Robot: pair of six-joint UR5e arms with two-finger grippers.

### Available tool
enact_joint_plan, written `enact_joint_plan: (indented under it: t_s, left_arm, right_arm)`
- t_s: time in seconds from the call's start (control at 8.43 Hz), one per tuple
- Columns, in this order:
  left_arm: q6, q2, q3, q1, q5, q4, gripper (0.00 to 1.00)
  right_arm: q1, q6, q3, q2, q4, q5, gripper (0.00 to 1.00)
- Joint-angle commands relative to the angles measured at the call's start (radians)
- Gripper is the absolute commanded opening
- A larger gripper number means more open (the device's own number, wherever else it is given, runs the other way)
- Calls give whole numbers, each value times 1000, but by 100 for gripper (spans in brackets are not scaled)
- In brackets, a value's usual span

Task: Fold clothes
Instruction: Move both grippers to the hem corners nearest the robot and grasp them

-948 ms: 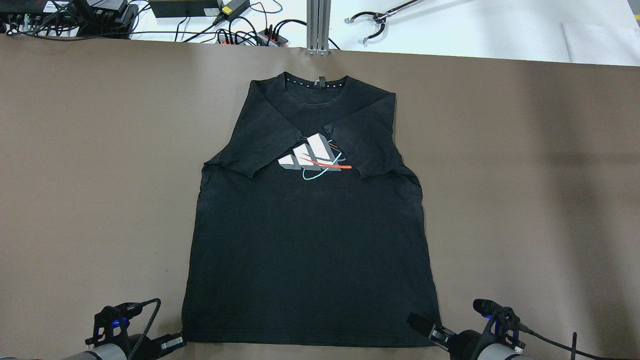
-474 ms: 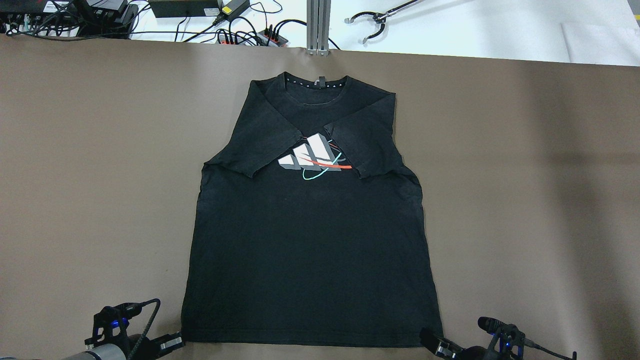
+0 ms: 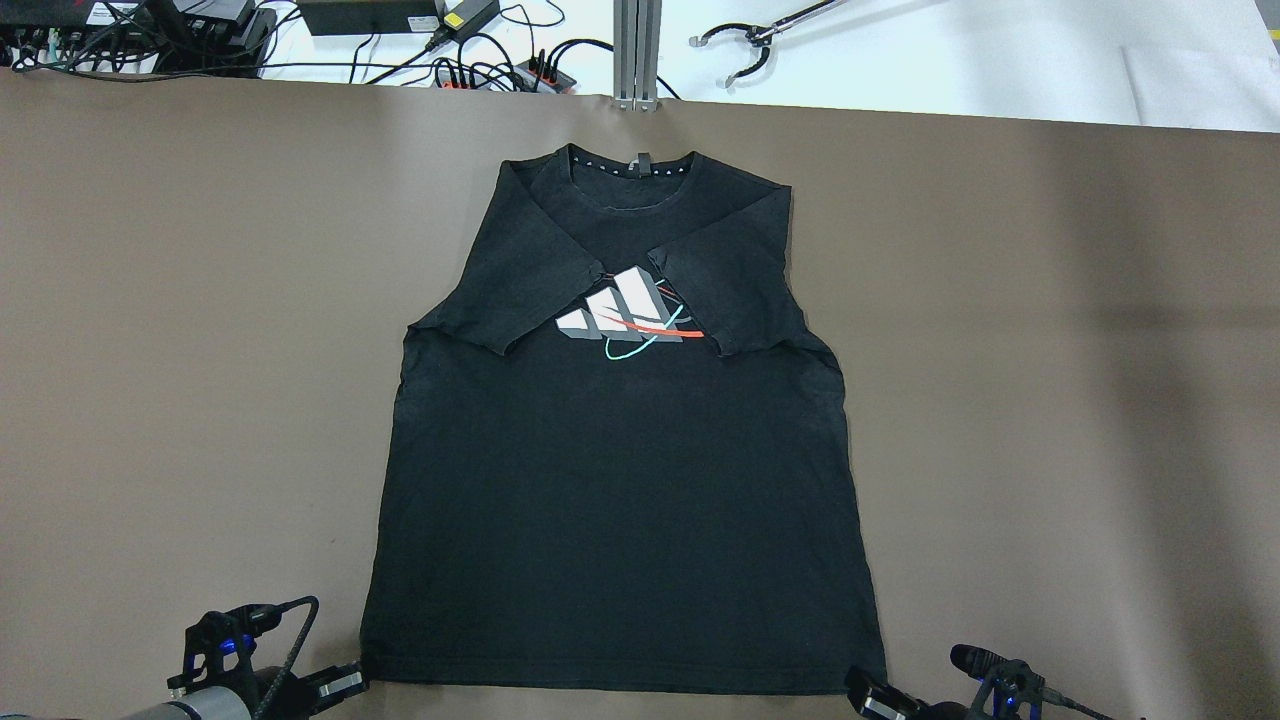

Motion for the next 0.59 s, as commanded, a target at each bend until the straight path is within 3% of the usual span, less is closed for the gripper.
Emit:
enact_joint_plan:
  t_s: [0.0, 0.24, 0.47]
  left_arm:
    - [0, -7, -5, -2, 2, 0, 0]
    - [11, 2, -63, -8, -3, 5, 0]
    - [44, 2, -124, -70, -58, 21, 0]
  right_arm:
    - [1, -3, 4, -1, 0, -4, 0]
    - [15, -21, 10, -10, 0, -3, 0]
    - [44, -82, 92, -13, -11, 10, 0]
